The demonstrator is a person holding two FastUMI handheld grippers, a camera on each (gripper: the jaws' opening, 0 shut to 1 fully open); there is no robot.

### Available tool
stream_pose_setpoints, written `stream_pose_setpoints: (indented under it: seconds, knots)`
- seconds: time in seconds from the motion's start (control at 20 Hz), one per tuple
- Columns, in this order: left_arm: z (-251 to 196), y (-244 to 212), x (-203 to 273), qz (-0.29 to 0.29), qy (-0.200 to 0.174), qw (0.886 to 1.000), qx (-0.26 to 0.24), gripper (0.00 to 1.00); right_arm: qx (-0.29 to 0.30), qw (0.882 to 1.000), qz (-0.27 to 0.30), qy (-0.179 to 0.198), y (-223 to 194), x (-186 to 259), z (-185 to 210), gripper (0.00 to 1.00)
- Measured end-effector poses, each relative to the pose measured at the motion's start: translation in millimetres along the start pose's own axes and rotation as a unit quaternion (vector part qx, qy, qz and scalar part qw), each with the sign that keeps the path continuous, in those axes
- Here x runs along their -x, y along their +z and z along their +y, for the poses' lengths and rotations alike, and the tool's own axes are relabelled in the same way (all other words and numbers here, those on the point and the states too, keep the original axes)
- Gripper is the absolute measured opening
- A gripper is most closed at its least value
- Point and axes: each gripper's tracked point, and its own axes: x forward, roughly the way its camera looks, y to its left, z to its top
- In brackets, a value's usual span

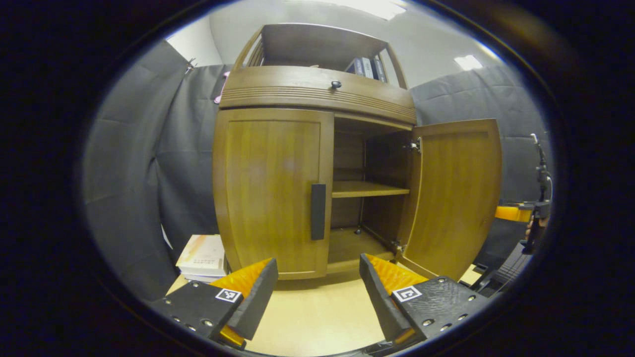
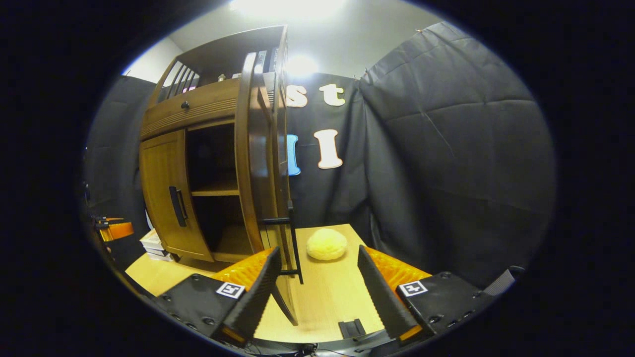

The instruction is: Open the right door of the double-door shoe cabinet with the right hand, and open the left door with the left hand.

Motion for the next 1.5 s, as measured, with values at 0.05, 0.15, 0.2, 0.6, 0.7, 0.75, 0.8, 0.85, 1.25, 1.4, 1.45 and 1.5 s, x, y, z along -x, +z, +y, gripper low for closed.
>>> stream_pose_setpoints:
  seconds: [0.05, 0.15, 0.2, 0.6, 0.7, 0.75, 0.8, 0.85, 1.25, 1.4, 1.45, 1.5]
  knots:
    - [2, 5, -9, -0.004, 0.002, 1.000, -0.005, 0.94, 0.000, 1.000, 0.000, -0.005, -1, 9, 2, 0.94]
    - [4, 17, -30, -0.014, 0.011, 1.000, -0.016, 0.94, -0.005, 1.000, 0.001, -0.010, -1, 24, 12, 0.98]
    - [5, 22, -40, -0.018, 0.019, 0.999, -0.020, 0.94, -0.012, 1.000, 0.007, -0.008, -3, 28, 21, 0.98]
    - [14, 59, -124, -0.051, 0.052, 0.997, -0.009, 0.94, -0.050, 0.998, -0.005, 0.044, 6, 26, 106, 0.98]
    - [16, 61, -142, -0.050, 0.057, 0.997, -0.008, 0.94, -0.041, 0.997, -0.007, 0.058, 9, 17, 121, 0.98]
    - [17, 61, -151, -0.048, 0.059, 0.997, -0.005, 0.94, -0.033, 0.997, -0.009, 0.065, 11, 11, 129, 0.93]
    - [18, 57, -157, -0.047, 0.060, 0.997, 0.000, 0.94, -0.027, 0.997, -0.011, 0.069, 14, 5, 135, 0.93]
    - [19, 55, -162, -0.044, 0.061, 0.997, 0.005, 0.94, -0.023, 0.997, -0.012, 0.075, 16, -1, 142, 0.93]
    - [15, 41, -206, -0.034, 0.066, 0.996, 0.049, 0.64, -0.013, 0.992, -0.012, 0.125, 29, -40, 186, 0.93]
    - [12, 42, -214, -0.033, 0.067, 0.995, 0.067, 0.51, -0.008, 0.990, -0.003, 0.138, 26, -52, 195, 0.93]
    - [12, 41, -215, -0.032, 0.067, 0.995, 0.063, 0.47, -0.007, 0.990, -0.002, 0.141, 26, -56, 197, 0.93]
    - [11, 38, -215, -0.030, 0.070, 0.995, 0.057, 0.44, -0.007, 0.990, 0.000, 0.143, 26, -59, 199, 0.93]
